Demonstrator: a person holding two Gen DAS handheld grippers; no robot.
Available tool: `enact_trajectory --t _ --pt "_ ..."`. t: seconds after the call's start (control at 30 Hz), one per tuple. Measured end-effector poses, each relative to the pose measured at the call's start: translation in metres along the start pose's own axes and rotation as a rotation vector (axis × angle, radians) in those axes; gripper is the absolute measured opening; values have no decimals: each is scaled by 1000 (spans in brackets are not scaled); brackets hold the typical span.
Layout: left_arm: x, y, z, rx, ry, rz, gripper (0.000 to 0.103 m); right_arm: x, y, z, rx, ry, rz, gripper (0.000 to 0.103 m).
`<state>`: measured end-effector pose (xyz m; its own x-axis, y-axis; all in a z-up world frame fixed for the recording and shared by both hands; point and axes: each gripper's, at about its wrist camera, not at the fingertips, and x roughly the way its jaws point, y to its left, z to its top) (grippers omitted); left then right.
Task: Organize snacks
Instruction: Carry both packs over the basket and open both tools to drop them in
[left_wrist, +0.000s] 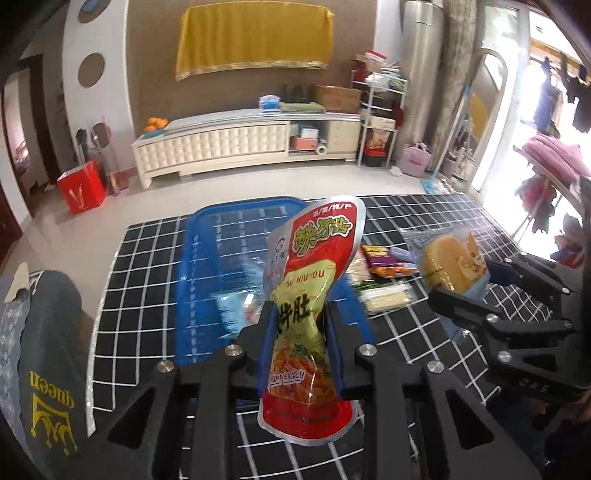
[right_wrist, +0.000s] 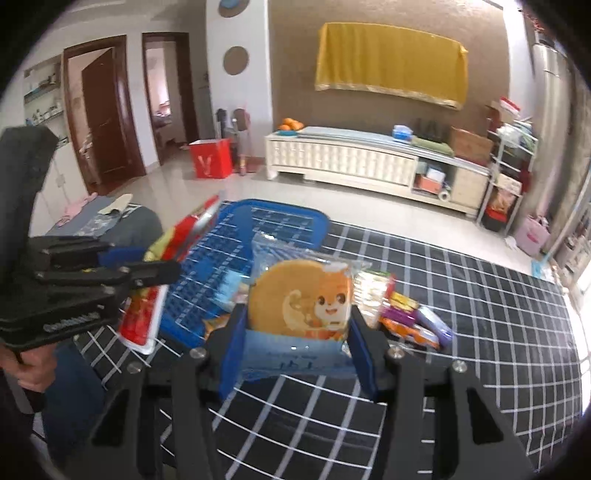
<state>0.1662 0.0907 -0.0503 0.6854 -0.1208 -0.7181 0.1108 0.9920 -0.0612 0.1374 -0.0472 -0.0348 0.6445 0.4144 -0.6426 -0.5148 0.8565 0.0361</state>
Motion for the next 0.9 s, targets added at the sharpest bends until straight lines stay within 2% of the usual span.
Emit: enact_trajectory --t 0.27,0.47,0.67,0.9 --pt "16 29 -2 -42 57 21 24 20 23 14 -39 17 76 57" --pt "37 34 -1 -42 80 3 24 49 37 16 -82 89 67 57" --pt "59 35 4 -20 116 16 24 81 33 12 -51 177 99 57" --pt "67 33 5 0 138 40 36 97 36 9 -54 211 112 57"
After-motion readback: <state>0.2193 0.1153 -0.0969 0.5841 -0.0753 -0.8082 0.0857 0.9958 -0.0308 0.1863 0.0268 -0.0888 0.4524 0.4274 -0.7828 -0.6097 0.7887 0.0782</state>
